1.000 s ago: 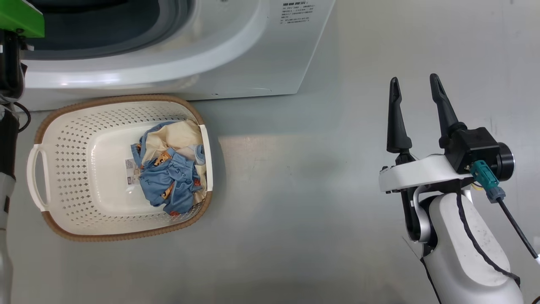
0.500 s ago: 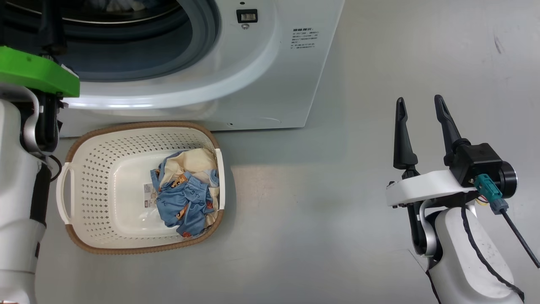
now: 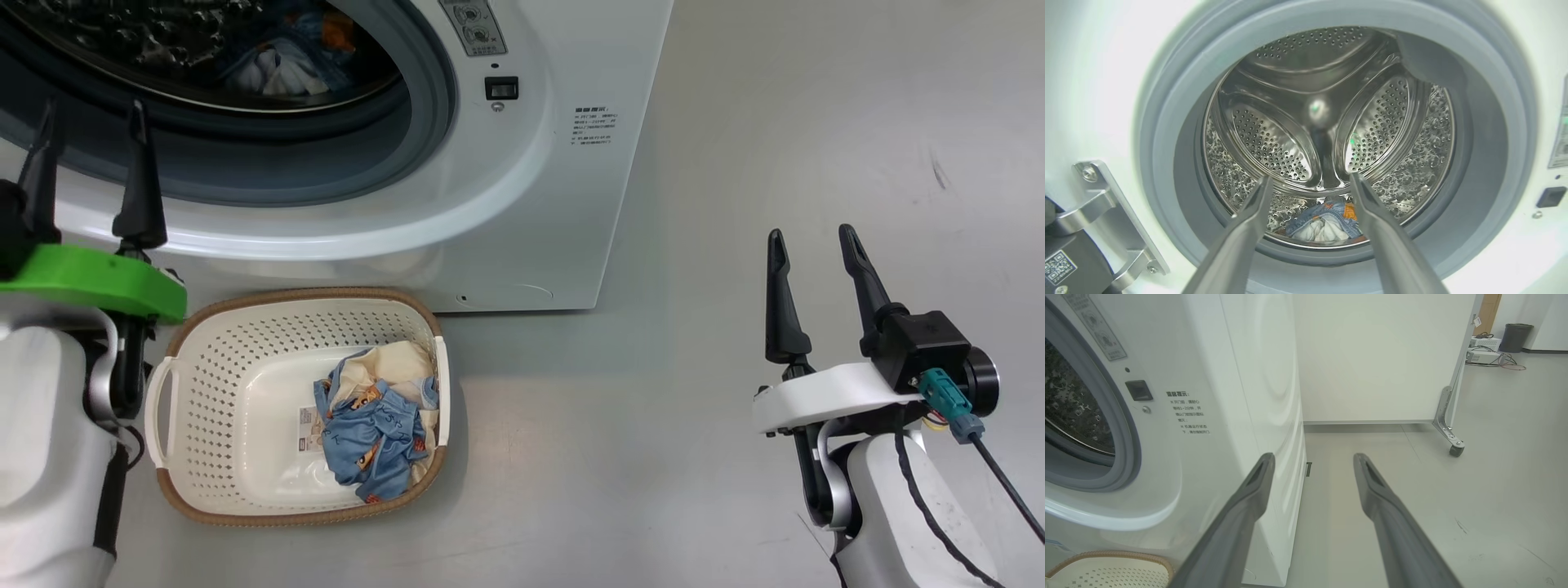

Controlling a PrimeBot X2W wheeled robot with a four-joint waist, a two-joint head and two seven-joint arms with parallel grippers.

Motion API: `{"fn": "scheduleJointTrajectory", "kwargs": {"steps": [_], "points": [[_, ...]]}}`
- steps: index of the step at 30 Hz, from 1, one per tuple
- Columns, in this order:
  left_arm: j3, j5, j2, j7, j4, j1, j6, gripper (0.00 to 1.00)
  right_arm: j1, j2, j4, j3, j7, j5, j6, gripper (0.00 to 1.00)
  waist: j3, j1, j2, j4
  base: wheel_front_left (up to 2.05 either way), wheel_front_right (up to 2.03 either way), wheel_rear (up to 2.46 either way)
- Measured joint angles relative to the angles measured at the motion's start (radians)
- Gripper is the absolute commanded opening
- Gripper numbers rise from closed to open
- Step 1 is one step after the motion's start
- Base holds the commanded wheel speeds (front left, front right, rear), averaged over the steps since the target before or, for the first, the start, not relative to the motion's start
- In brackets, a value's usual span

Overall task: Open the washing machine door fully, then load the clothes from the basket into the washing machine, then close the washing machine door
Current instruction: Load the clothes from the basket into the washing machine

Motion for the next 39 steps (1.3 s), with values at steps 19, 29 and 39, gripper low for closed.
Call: {"fn": "scheduleJointTrajectory", "kwargs": {"steps": [19, 29, 39], "points": [[0.066, 0.087, -0.073, 0.0, -0.142, 0.364, 0.051, 1.0, 0.108, -0.023, -0.027, -0.02, 0.0, -0.001, 0.018, 1.0, -0.159, 0.0, 0.0, -0.011, 0.0, 0.0, 0.0], [0.111, 0.103, -0.104, 0.0, -0.205, 0.515, 0.07, 1.0, 0.163, -0.027, -0.053, -0.035, 0.0, -0.001, 0.026, 1.0, -0.213, 0.0, 0.0, -0.034, 0.0, 0.0, 0.0], [0.136, 0.131, -0.126, 0.0, -0.25, 0.569, 0.078, 1.0, 0.17, -0.029, -0.073, -0.042, 0.0, -0.001, 0.029, 1.0, -0.215, 0.0, 0.0, -0.037, 0.0, 0.0, 0.0]]}}
